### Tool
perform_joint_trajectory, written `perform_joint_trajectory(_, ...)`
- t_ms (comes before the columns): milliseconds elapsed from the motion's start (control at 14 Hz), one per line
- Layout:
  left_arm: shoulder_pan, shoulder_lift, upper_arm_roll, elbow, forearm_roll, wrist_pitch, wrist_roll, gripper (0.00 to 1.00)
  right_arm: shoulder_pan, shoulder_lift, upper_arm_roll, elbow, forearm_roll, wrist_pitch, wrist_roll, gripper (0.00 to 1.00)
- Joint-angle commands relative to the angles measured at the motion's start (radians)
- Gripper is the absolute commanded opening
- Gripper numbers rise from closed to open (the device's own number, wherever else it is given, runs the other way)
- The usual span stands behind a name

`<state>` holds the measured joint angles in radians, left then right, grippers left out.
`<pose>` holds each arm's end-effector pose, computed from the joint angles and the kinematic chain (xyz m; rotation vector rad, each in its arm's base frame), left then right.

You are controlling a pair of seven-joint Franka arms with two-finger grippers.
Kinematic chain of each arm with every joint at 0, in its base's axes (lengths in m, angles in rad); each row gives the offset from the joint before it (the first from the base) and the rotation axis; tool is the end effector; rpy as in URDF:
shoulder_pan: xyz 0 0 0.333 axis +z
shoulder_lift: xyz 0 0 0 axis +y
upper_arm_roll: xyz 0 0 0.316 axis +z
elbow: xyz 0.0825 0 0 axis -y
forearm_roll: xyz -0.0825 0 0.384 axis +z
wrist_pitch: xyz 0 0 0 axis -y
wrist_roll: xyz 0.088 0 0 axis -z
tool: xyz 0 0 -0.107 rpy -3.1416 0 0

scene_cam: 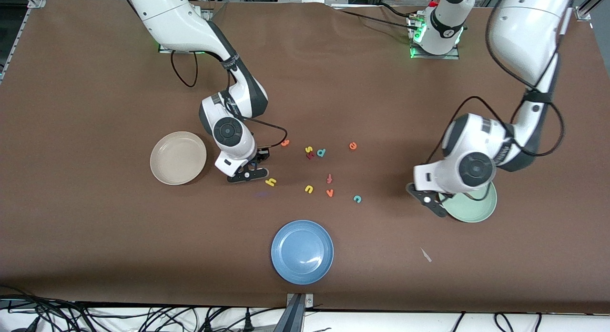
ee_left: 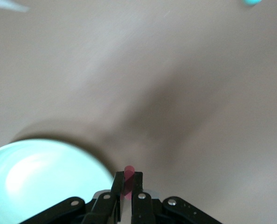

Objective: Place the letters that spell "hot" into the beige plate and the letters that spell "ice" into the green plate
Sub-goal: 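Carry the pink i onto the green plate with the left gripper and release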

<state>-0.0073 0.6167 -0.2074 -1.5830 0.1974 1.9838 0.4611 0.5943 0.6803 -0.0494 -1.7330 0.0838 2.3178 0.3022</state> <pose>0.6638 -0.1144 0.2674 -2.8864 1.1333 0.3175 0.5603 0.3443 0.1806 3.1096 0.3000 -0.1515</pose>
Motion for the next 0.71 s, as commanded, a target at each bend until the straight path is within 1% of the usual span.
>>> perform_joint_trajectory(0,0.079,-0.011,-0.012,-0.015,0.025,-0.008,0.126,0.00,-0.004,0.013,0.003,0.013,0.024,0.008,-0.021,0.43)
perform_joint_trajectory(214,0.139,0.026,-0.009,-0.015,0.040,0.001,0.154,0.00,-0.004,0.018,0.003,0.013,0.024,0.020,-0.020,0.42)
perform_joint_trajectory(356,0.167,0.069,-0.009,-0.017,0.043,0.004,0.156,0.00,-0.004,0.021,0.003,0.015,0.024,0.025,-0.021,0.35)
perform_joint_trajectory(499,0.187,0.090,-0.009,-0.017,0.043,0.018,0.160,0.00,-0.004,0.021,0.003,0.013,0.024,0.025,-0.021,0.32)
perform_joint_trajectory(570,0.188,0.090,-0.009,-0.018,0.043,0.018,0.160,0.11,-0.002,0.021,0.003,0.015,0.024,0.025,-0.021,0.29)
perform_joint_trajectory(641,0.187,0.090,-0.009,-0.017,0.043,0.020,0.159,0.24,-0.002,0.021,0.003,0.013,0.024,0.026,-0.020,0.25)
